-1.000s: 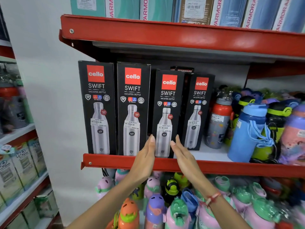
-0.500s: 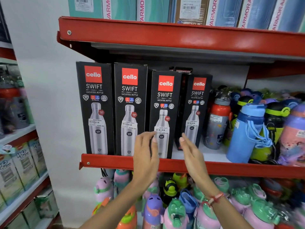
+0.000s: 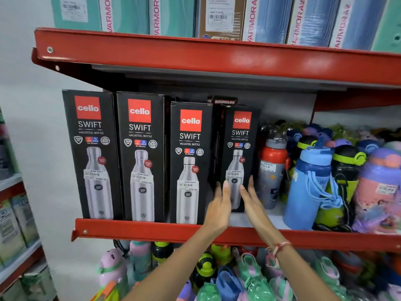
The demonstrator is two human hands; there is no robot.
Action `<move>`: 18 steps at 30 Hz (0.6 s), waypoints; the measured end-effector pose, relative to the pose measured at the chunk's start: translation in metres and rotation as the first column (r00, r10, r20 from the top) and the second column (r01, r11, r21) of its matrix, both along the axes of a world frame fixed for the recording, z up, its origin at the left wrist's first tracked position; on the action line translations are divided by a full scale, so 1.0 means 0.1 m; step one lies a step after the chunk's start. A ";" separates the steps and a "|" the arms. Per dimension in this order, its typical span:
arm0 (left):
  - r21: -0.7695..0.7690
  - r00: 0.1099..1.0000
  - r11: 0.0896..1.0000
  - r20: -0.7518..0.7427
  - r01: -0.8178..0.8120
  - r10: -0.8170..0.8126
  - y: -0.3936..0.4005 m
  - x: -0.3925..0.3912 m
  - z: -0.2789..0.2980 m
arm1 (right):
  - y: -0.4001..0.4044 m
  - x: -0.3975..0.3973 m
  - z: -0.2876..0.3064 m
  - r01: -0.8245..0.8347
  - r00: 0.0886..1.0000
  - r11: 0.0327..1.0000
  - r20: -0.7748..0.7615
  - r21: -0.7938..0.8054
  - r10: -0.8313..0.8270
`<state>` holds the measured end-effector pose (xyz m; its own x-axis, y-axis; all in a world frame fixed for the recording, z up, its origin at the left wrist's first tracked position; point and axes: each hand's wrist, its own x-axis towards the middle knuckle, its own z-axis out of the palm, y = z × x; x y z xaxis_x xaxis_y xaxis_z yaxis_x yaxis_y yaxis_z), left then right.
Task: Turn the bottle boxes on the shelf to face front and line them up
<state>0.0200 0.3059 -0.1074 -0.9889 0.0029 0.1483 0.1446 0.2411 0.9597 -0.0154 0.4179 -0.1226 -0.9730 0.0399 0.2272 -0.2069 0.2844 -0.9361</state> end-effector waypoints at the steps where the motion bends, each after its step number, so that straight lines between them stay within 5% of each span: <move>1: 0.007 1.000 1.000 -0.011 0.005 -0.005 -0.02 0.03 0.00 | 0.01 0.04 0.01 -0.005 1.000 1.000 -0.008 0.014 0.006; 12: 0.023 0.993 0.993 -0.026 0.115 -0.114 -0.28 0.59 -0.03 | 0.08 0.73 -0.03 -0.097 0.995 0.983 -0.024 0.158 0.102; 18: -0.090 0.987 0.983 0.031 0.161 -0.159 -0.32 0.81 0.06 | 0.01 0.93 0.07 -0.011 1.000 0.978 -0.018 0.206 0.015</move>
<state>0.1010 0.2738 -0.1009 -0.9777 0.1741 0.1170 0.1664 0.3039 0.9381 0.0774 0.4194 -0.1151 -0.9685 -0.0228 0.2479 -0.2294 0.4681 -0.8534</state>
